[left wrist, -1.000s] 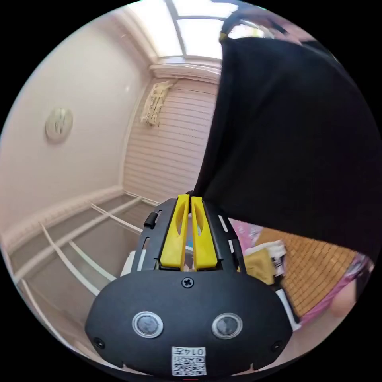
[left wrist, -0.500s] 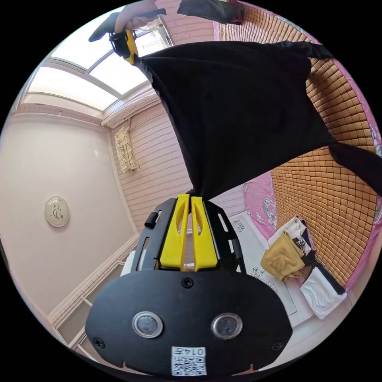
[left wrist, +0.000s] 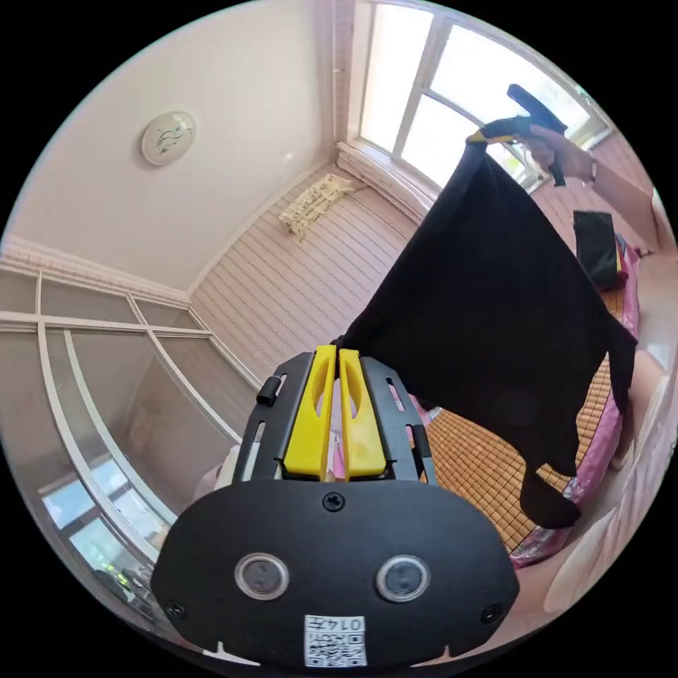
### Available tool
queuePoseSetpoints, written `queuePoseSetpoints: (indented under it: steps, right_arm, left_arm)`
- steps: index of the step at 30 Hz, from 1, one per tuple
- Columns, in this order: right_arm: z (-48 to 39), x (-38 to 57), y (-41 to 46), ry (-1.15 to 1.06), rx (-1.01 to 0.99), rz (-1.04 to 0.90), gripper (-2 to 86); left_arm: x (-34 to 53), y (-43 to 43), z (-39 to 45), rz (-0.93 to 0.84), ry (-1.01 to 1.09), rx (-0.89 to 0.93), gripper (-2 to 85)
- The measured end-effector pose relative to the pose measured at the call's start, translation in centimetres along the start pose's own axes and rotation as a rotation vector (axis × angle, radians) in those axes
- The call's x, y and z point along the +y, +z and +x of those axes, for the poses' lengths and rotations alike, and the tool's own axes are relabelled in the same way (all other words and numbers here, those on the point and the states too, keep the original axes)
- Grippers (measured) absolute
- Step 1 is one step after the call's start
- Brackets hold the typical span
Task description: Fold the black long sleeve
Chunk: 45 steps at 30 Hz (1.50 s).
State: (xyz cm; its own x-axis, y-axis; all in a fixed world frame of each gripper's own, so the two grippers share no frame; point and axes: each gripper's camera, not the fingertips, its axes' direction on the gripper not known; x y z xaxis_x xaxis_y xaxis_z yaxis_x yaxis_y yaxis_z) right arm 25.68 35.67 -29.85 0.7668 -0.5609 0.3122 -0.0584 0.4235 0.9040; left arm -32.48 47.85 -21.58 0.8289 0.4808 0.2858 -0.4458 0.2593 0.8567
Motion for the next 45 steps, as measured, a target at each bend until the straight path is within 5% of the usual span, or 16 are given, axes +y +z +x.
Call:
queuePoseSetpoints:
  steps: [6, 12, 16, 19, 22, 27, 29, 34, 38, 45]
  right_arm:
    - [3.3, -4.2, 4.7, -0.008, 0.026, -0.061, 0.5]
    - [15.8, -0.1, 19.2, 0.201, 0.210, -0.443, 0.5]
    - [18.4, -5.9, 20.6, 0.146, 0.259, -0.241, 0.5]
    - [17.8, -9.2, 19.7, 0.051, 0.218, -0.045, 0.5]
    - [18.2, -7.2, 20.3, -0.044, 0.215, -0.055, 0.5]
    - [22.5, 5.0, 21.5, 0.041, 0.154, -0.257, 0.5]
    - [24.4, 11.5, 21.8, 0.094, 0.216, -0.391, 0.5]
    - [31.0, 32.5, 21.4, 0.609, 0.205, -0.686, 0.5]
    - [31.8, 41.9, 21.3, 0.801, 0.239, -0.891, 0.6]
    - [32.0, 47.2, 21.2, 0.897, 0.197, -1.066, 0.9]
  left_arm:
    - [1.2, 2.0, -10.7, 0.125, -0.243, 0.186, -1.0]
    - [4.2, 19.9, -13.7, -0.082, -0.479, 0.303, -1.0]
    - [2.4, 25.9, -19.4, 0.065, -0.696, 0.309, -1.0]
    - [0.8, 26.1, -22.1, 0.232, -0.716, 0.230, -1.0]
    - [2.2, 28.5, -21.6, 0.256, -0.680, 0.293, -1.0]
    - [11.6, 36.1, -13.5, -0.031, -0.610, 0.445, -1.0]
    - [18.2, 40.5, -6.5, -0.272, -0.555, 0.532, -1.0]
    - [31.0, 47.0, 6.8, -0.656, -0.657, 0.789, -1.0]
    - [37.8, 49.5, 14.6, -0.924, -0.668, 0.892, -1.0]
    - [39.5, 49.4, 19.6, -1.089, -0.506, 0.985, -0.9]
